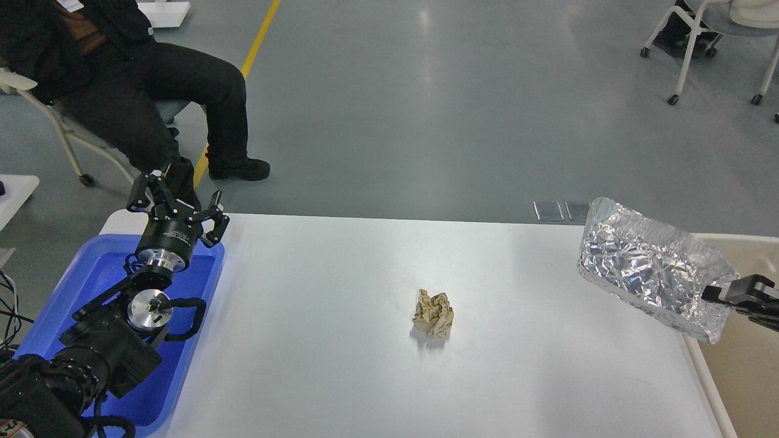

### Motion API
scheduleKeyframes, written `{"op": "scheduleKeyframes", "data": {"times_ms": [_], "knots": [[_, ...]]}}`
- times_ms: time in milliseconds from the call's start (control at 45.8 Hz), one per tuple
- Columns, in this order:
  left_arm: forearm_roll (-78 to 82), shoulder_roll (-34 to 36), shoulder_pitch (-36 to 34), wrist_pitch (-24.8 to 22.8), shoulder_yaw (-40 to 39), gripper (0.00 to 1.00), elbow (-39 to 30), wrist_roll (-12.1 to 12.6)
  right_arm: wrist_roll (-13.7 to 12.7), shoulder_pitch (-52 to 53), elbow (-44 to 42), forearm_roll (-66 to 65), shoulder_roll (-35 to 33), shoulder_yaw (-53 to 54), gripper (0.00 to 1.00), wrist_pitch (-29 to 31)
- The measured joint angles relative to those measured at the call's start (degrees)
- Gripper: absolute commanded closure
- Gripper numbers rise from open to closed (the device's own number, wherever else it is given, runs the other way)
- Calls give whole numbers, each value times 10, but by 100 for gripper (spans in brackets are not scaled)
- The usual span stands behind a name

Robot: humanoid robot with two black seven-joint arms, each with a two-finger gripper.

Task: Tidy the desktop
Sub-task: 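Lift the foil bag with the right gripper and carry it over the bin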

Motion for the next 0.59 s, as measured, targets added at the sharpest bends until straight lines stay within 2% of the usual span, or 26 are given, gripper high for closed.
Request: {"op": "scheduleKeyframes", "data": {"times_ms": [284, 590], "knots": [[0, 0, 0, 1, 0, 0, 0, 0, -3, 17, -60, 37, -11, -1, 100, 21], [0, 0, 0, 1, 0, 0, 0, 0, -8, -44, -241, 182, 70, -8, 100, 18]]}}
